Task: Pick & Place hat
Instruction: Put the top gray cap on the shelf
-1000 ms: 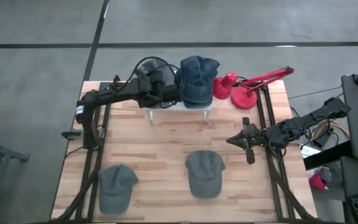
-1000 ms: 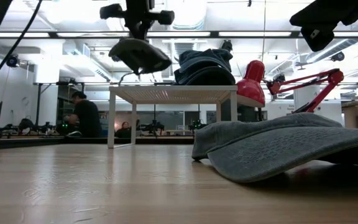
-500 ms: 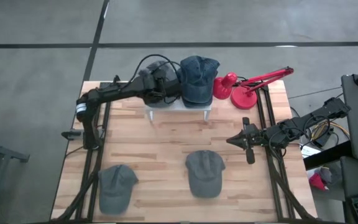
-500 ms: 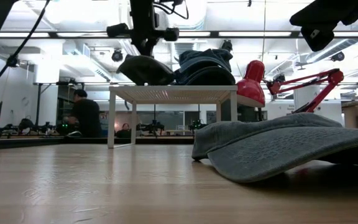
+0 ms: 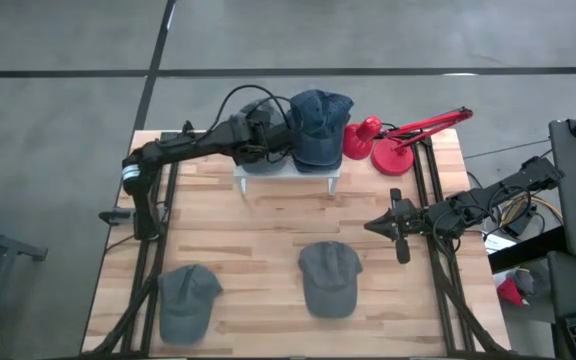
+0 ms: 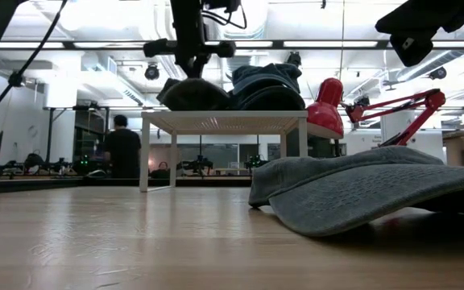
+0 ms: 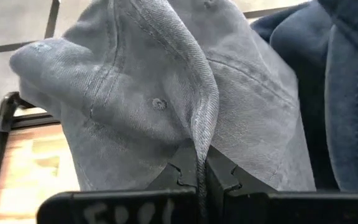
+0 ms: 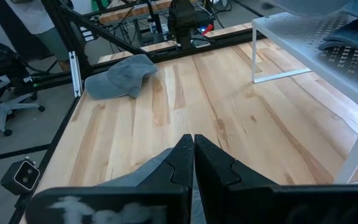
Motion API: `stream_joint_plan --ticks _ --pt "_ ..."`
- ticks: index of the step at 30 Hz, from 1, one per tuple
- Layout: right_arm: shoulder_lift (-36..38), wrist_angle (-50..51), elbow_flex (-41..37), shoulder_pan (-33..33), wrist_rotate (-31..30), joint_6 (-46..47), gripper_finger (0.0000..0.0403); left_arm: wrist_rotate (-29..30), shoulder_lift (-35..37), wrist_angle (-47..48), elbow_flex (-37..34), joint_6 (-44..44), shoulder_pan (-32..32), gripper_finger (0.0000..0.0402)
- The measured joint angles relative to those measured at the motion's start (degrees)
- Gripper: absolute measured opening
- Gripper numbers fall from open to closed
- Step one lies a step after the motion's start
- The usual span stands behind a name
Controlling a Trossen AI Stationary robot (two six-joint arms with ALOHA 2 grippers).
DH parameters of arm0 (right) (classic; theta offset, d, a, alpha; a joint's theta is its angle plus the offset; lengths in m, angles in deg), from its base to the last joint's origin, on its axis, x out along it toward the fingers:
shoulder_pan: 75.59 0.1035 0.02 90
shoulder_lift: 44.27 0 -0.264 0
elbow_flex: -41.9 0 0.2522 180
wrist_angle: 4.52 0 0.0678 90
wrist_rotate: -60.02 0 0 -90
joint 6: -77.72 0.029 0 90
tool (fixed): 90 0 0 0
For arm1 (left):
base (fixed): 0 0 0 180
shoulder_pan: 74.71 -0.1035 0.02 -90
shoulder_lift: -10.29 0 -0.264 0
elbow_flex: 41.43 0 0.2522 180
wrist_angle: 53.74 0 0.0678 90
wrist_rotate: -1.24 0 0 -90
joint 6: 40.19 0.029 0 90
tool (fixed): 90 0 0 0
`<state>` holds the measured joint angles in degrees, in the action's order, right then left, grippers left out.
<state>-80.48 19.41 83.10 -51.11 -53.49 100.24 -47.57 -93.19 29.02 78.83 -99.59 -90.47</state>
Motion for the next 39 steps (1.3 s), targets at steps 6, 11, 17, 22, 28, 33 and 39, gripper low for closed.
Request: stream_joint_plan --ticks 6,11,17,22,28,33,39 --pt "0.0 -0.02 0.0 0.01 0.0 0.0 0.0013 -1.27 0.0 -1.4 -1.99 0.02 -0.31 0.0" --pt "0.0 -0.04 0.0 -0.01 -0.01 0.0 0.0013 -1.23 0.0 -1.49 -2.45 0.02 -0.3 0.0" --pt "0.0 -0.09 0.0 0.0 0.0 0.0 0.0013 -1.29 0.0 -1.83 -3.37 -0.06 -0.29 0.0006" --pt "0.0 -0.13 0.0 0.01 -0.01 0.0 0.0013 -1.29 0.0 -1.96 -3.59 -0.22 -0.29 0.001" --pt "0.0 -0.22 0.0 0.01 -0.01 0.0 0.0013 -1.33 0.02 -1.97 -3.59 0.22 -0.27 0.0014" --pt "0.0 -0.23 0.0 0.0 -0.01 0.0 0.0013 -2.78 0.24 -1.96 -3.52 0.98 -0.27 0.0034" --pt "0.02 -0.22 0.0 0.01 -0.01 0.0 0.0013 -2.89 0.46 -2.21 -3.43 2.27 -0.27 0.008"
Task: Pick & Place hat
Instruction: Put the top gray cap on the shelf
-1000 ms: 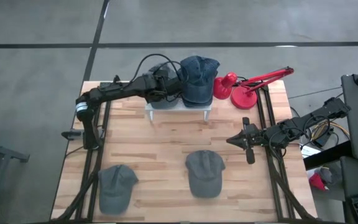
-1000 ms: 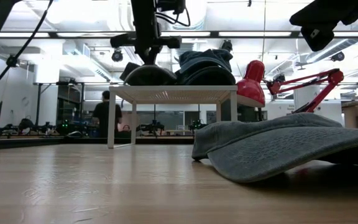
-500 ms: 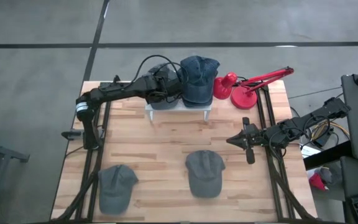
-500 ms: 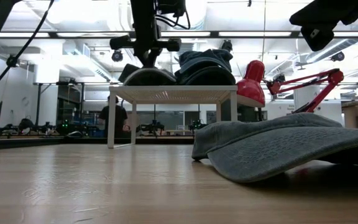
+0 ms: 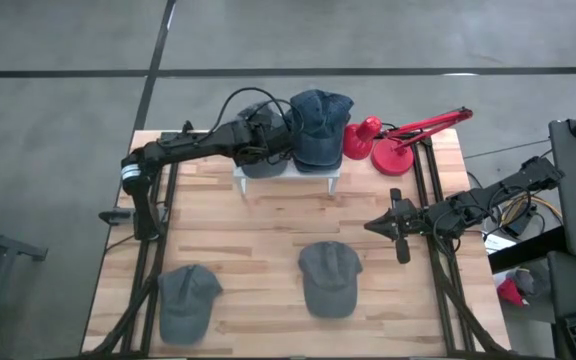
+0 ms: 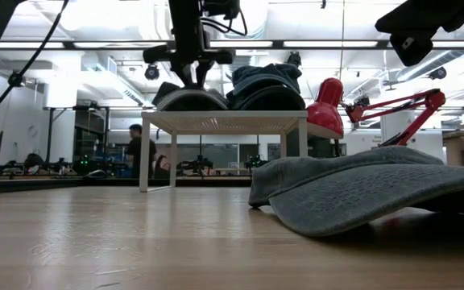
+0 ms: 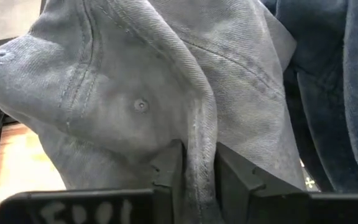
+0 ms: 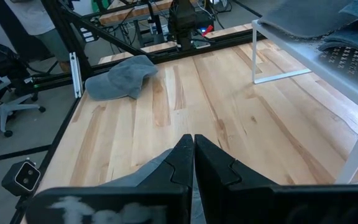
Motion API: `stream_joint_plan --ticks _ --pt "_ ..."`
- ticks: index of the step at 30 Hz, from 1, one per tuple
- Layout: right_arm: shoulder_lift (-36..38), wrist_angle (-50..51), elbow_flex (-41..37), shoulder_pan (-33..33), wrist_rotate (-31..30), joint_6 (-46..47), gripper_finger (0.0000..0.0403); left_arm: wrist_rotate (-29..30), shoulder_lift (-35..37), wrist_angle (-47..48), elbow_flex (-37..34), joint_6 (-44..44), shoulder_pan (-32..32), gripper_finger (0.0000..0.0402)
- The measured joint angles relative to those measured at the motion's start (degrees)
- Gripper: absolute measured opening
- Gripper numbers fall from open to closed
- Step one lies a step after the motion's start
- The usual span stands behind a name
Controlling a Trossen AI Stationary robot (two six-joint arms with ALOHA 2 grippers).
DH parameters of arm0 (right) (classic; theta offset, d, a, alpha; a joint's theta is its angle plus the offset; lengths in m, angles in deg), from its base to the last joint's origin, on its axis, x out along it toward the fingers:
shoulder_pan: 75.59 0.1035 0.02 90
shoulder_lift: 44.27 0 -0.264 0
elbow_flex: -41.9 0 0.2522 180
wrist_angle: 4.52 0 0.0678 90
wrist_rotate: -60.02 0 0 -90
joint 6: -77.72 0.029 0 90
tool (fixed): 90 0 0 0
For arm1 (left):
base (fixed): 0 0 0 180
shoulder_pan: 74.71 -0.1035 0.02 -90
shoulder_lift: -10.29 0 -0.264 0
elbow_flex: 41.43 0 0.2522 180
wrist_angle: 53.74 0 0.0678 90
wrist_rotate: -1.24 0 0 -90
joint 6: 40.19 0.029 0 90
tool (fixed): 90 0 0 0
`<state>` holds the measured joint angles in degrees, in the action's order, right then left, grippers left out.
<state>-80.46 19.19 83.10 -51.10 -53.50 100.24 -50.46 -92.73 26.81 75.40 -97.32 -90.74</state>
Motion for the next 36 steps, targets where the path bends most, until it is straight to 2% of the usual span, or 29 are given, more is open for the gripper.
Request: stream_joint_plan --ticks 8,21,36 --pt "-0.02 0.02 0.0 0.0 0.0 0.0 0.0013 -0.02 0.11 -0.39 0.39 1.24 0.0 0.0121" --pt "-0.02 0.04 0.0 -0.02 0.0 0.0 0.0013 0.05 0.92 -1.38 0.38 4.67 -0.03 0.0124" --pt "0.0 -0.01 0.0 0.0 0.0 0.01 0.0013 -2.35 0.92 -6.88 -4.27 9.46 -0.38 0.0124"
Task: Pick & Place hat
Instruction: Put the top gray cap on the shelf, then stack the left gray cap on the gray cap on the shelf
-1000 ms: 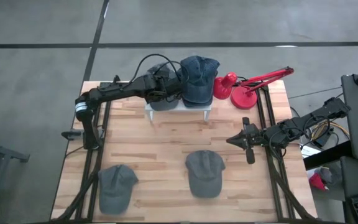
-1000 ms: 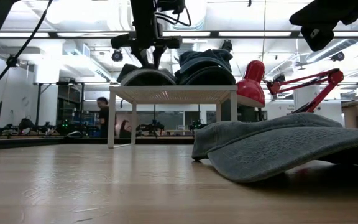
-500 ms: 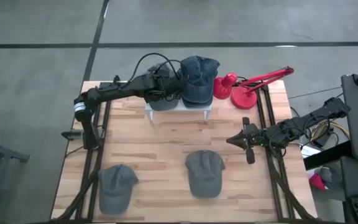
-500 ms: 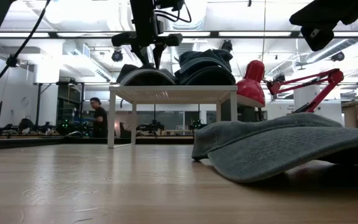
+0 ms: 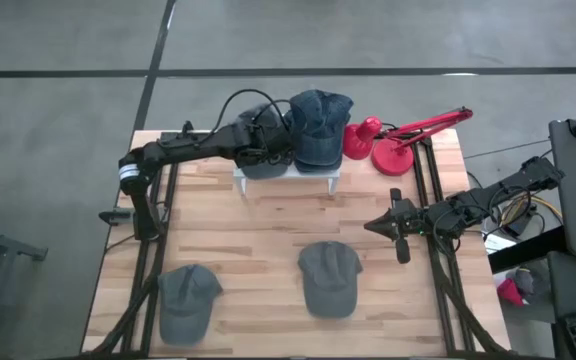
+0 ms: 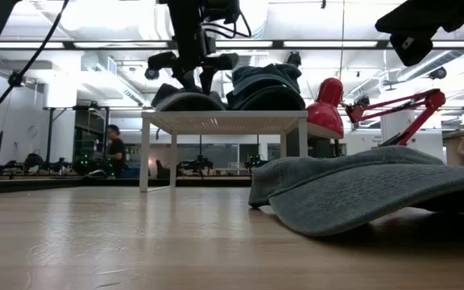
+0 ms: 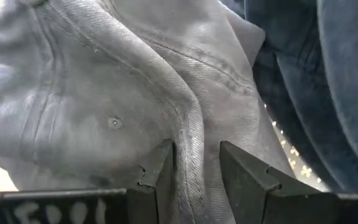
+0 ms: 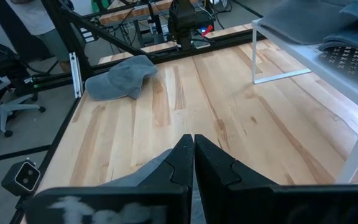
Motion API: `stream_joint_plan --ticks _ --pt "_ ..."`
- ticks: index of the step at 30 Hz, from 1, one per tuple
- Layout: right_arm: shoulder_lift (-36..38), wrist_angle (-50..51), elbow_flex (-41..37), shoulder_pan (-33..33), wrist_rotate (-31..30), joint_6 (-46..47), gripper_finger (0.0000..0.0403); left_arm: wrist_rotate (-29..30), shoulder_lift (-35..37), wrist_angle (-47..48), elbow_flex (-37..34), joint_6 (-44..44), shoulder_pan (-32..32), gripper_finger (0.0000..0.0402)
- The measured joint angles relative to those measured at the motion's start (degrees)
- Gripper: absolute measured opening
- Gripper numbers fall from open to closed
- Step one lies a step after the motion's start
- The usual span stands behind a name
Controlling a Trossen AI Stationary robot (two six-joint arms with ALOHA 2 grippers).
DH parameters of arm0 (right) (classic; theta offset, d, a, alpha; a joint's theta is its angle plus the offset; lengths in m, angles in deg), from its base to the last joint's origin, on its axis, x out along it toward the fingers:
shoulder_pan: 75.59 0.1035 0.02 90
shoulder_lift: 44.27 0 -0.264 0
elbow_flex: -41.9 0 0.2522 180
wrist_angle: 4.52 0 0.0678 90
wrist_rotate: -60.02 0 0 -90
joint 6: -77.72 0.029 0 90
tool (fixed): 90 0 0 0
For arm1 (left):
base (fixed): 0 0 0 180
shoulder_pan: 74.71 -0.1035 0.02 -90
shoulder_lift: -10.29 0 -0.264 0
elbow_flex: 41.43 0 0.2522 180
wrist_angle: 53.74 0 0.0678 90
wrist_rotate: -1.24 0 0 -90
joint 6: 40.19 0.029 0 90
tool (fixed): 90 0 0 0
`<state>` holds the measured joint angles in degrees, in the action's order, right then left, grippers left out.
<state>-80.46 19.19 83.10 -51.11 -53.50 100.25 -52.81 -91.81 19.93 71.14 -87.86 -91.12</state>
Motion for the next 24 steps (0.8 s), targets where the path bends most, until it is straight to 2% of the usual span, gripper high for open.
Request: stream_joint_plan --ticks 7,24 --pt "0.0 -0.01 0.0 -0.01 0.0 -0.01 0.0013 -1.1 0.0 0.06 -0.96 -0.47 -0.01 0.0124" --pt "0.0 -0.01 0.0 0.0 0.0 -0.01 0.0013 -0.25 0.09 0.2 7.6 4.65 0.03 0.0124"
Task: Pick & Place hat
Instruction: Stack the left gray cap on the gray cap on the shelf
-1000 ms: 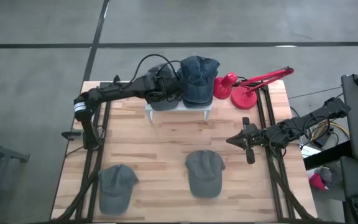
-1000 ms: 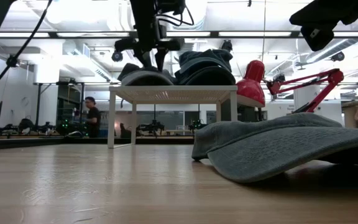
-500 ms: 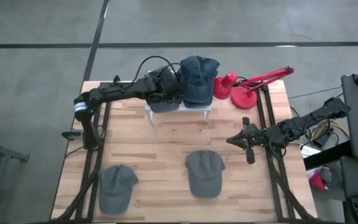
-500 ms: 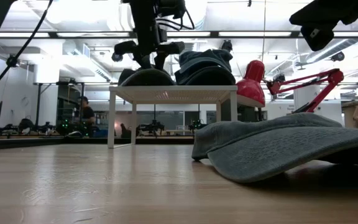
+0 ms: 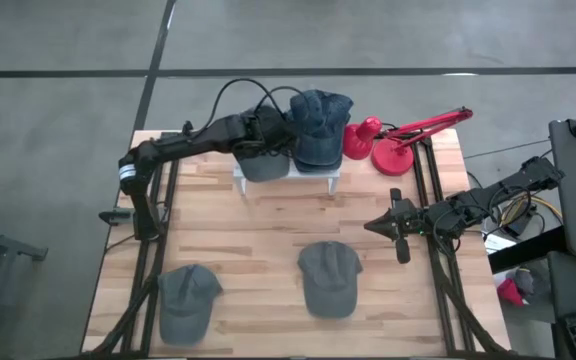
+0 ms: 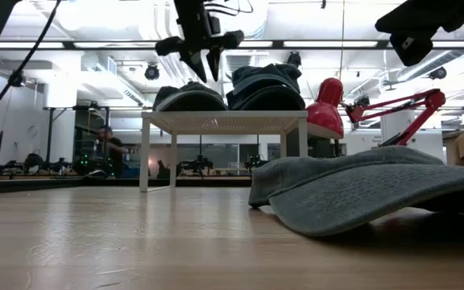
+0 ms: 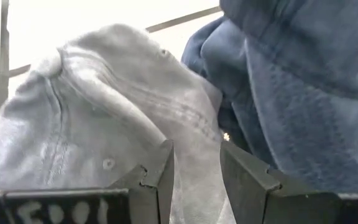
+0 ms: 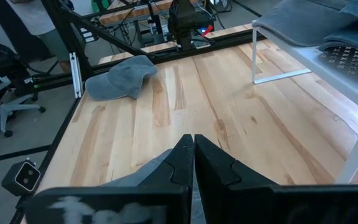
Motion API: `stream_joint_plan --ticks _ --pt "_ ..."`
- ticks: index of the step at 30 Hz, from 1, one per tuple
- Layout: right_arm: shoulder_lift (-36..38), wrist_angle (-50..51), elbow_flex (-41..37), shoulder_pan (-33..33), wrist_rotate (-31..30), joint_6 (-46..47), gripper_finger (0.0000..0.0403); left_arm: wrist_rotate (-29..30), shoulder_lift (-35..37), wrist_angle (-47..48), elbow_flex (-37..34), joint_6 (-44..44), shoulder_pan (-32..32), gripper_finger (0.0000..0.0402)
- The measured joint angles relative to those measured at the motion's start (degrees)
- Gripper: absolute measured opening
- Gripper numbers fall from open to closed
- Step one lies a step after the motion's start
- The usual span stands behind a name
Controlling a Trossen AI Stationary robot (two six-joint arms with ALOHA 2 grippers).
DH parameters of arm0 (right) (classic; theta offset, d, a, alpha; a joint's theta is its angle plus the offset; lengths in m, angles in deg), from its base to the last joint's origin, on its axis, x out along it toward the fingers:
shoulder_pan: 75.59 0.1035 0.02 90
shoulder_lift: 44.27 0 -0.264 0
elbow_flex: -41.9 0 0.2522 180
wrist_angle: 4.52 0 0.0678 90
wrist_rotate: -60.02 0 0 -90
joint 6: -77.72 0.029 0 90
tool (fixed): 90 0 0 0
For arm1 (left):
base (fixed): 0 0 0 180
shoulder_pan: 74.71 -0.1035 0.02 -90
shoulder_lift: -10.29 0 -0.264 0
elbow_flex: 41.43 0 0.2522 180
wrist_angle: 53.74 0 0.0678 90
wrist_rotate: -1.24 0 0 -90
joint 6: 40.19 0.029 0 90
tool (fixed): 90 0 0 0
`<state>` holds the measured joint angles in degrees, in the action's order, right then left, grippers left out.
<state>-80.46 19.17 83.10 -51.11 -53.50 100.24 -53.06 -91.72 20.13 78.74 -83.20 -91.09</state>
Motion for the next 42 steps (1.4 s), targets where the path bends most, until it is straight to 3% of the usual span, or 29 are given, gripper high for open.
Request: stream_joint_plan --ticks 5,12,16,25,35,42 --pt "0.0 0.02 0.0 -0.02 0.0 0.0 0.0013 -0.81 0.46 3.04 2.93 0.93 0.29 0.0124" --pt "0.0 0.02 0.0 -0.01 0.0 0.02 0.0013 -9.11 4.02 10.87 5.6 -4.04 3.84 0.0124" --pt "0.0 0.01 0.0 -0.02 0.0 0.0 0.0013 -12.5 6.25 16.6 4.92 -12.45 9.22 0.0124" --pt "0.0 0.02 0.0 -0.01 0.0 0.0 0.0013 -12.67 6.93 29.36 4.59 -37.53 26.35 0.0124" --pt "0.0 0.02 0.0 -0.01 0.02 0.0 0.0013 -15.83 6.79 29.81 -1.78 -64.56 41.68 0.0122" --pt "0.0 0.02 0.0 0.0 0.0 0.0 0.0013 -20.94 6.75 26.13 -9.32 -78.56 48.16 0.0122"
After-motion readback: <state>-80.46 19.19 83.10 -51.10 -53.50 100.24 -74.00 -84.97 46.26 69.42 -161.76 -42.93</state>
